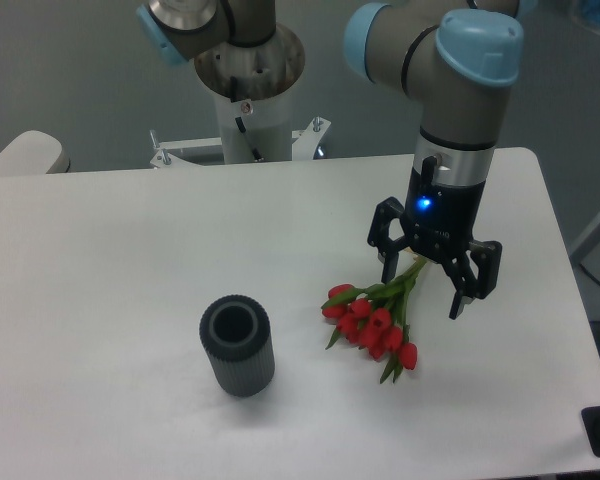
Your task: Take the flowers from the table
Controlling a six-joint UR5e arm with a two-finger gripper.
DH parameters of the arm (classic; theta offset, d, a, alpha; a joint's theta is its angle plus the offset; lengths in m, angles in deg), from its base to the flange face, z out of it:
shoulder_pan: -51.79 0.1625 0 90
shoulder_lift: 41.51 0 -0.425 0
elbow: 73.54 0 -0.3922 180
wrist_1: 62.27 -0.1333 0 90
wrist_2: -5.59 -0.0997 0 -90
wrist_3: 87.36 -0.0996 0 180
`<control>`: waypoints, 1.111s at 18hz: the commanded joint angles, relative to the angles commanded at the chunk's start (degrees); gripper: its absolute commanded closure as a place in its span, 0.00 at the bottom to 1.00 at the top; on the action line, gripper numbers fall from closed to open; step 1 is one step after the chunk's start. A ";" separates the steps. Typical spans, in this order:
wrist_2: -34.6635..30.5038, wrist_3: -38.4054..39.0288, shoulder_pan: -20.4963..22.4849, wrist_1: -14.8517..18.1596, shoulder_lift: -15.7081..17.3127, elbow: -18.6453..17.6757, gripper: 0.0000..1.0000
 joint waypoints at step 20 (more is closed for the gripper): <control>-13.35 -0.35 0.70 -0.18 -1.58 -4.22 0.00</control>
